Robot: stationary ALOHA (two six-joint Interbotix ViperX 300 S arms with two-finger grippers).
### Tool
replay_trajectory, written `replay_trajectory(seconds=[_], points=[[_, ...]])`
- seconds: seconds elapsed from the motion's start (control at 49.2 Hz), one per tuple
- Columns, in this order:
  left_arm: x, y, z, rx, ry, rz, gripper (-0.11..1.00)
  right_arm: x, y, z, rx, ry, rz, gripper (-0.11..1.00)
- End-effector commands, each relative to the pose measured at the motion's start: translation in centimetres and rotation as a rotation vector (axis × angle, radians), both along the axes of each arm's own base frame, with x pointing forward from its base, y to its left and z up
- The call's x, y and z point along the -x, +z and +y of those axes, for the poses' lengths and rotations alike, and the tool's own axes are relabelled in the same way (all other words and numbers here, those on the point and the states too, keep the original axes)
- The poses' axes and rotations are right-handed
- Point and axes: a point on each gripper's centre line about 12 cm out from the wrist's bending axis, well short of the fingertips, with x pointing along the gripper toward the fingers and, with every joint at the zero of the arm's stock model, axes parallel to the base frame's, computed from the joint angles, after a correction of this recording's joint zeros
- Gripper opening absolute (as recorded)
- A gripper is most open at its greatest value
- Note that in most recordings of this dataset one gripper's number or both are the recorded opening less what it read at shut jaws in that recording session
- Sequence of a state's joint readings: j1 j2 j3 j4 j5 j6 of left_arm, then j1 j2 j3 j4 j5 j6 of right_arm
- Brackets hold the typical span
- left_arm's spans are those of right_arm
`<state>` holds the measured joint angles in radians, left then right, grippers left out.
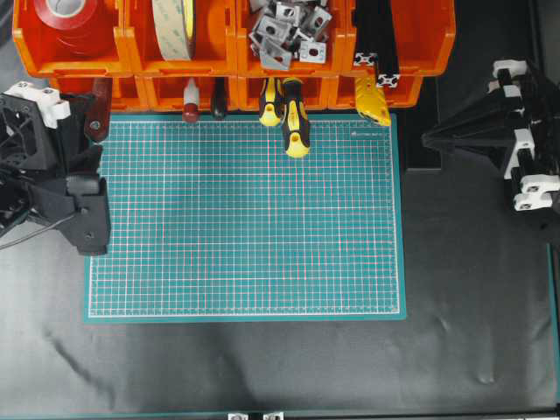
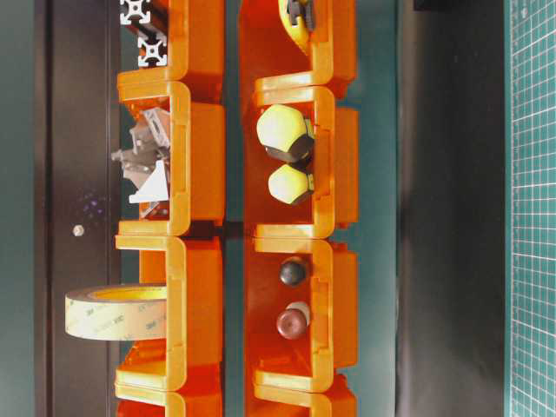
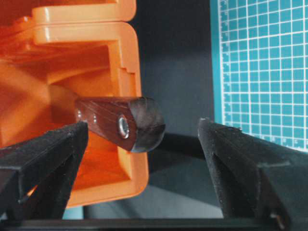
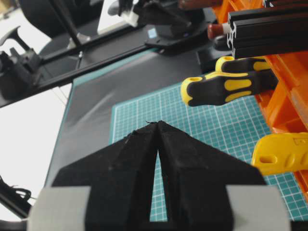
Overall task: Pick scraper from container rack with left arm.
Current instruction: 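Close the left gripper on the scraper's brown wooden handle, then lift the scraper out of the rack with the left gripper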
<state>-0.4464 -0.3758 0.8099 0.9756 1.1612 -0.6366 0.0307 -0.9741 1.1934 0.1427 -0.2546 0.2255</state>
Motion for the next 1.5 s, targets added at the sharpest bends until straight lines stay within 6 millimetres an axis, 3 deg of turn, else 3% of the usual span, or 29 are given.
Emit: replay_trajectory(seconds=[0.0,0.447,0.528,0.691,0.813,0.955,1.26,1.483], points=[[-0.2,0.5,0.1,0.036,-0.027,-0.041,0.91,-0.2,0.7,0.0,-0.003,-0.004,-0.038,0.0],[-0.1,0.4,1.1,0.035,0.014,-0.043,0.86,-0.2,0.8,0.0,-0.006,-0.004,-0.044,0.0],[-0.2,0.4,1.1,0.032,0.009,-0.039,0.76,-0.2,0.7,0.0,-0.006,-0.005,-0.041,0.0],[-0.3,0.6,0.9,0.036,0.006,-0.042,0.42,-0.2,0.6,0.0,-0.026,-0.007,-0.036,0.0],[-0.7,1.4,0.5,0.042,-0.004,-0.063,0.41,-0.1,0.3,0.0,-0.036,-0.007,-0.027,0.0],[-1.1,3.2,-0.6,0.036,-0.008,-0.089,0.41,-0.1,0.0,0.0,-0.038,-0.006,-0.016,0.0],[0.1,9.0,-4.5,-0.022,0.005,-0.11,0.22,0.0,-0.3,0.0,-0.036,-0.006,-0.008,0.0],[0.9,13.0,-7.4,-0.022,-0.064,-0.121,0.21,0.0,-0.3,0.0,-0.037,-0.007,-0.008,0.0]])
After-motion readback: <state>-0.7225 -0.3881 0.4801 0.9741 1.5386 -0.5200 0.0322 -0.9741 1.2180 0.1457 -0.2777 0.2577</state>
